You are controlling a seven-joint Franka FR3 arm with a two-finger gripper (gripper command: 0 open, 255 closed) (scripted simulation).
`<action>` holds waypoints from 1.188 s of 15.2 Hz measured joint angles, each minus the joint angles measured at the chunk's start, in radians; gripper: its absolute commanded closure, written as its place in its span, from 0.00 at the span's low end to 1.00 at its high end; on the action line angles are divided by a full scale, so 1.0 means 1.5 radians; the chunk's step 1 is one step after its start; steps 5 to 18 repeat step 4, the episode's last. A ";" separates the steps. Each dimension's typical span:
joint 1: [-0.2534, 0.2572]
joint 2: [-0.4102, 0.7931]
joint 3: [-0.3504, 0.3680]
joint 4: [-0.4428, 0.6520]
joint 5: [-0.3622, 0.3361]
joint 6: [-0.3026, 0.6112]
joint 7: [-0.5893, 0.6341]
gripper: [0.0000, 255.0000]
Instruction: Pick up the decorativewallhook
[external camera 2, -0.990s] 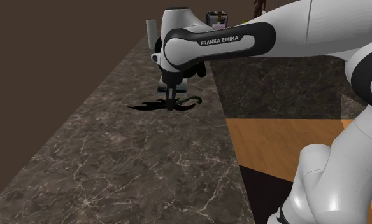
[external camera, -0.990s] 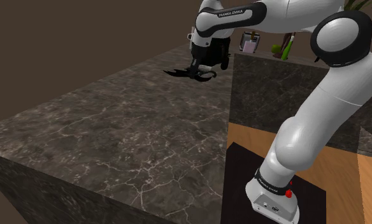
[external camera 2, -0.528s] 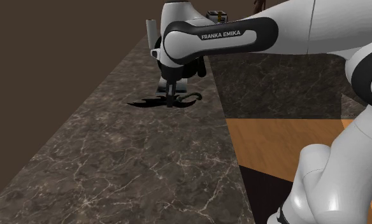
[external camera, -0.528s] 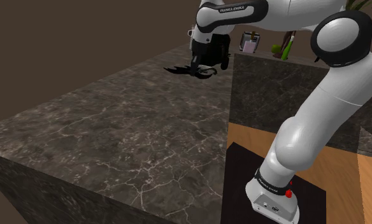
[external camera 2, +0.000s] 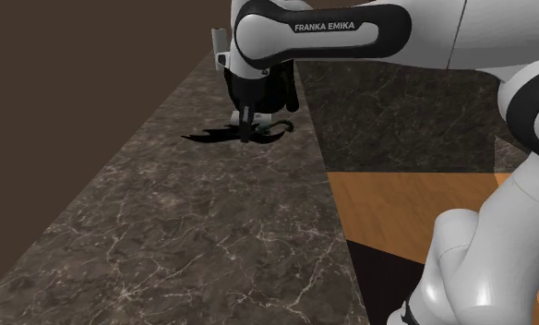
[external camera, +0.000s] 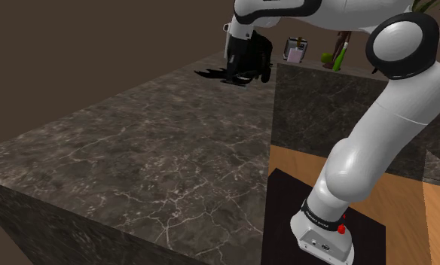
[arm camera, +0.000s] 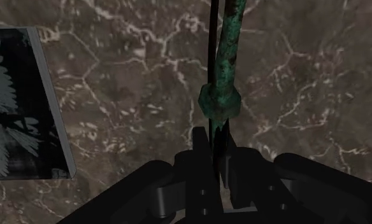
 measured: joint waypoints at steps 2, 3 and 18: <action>0.000 0.003 -0.001 0.023 0.001 -0.020 -0.001 1.00; 0.000 0.004 0.000 0.033 0.001 -0.029 0.000 1.00; 0.000 0.006 0.000 0.041 0.002 -0.035 0.000 1.00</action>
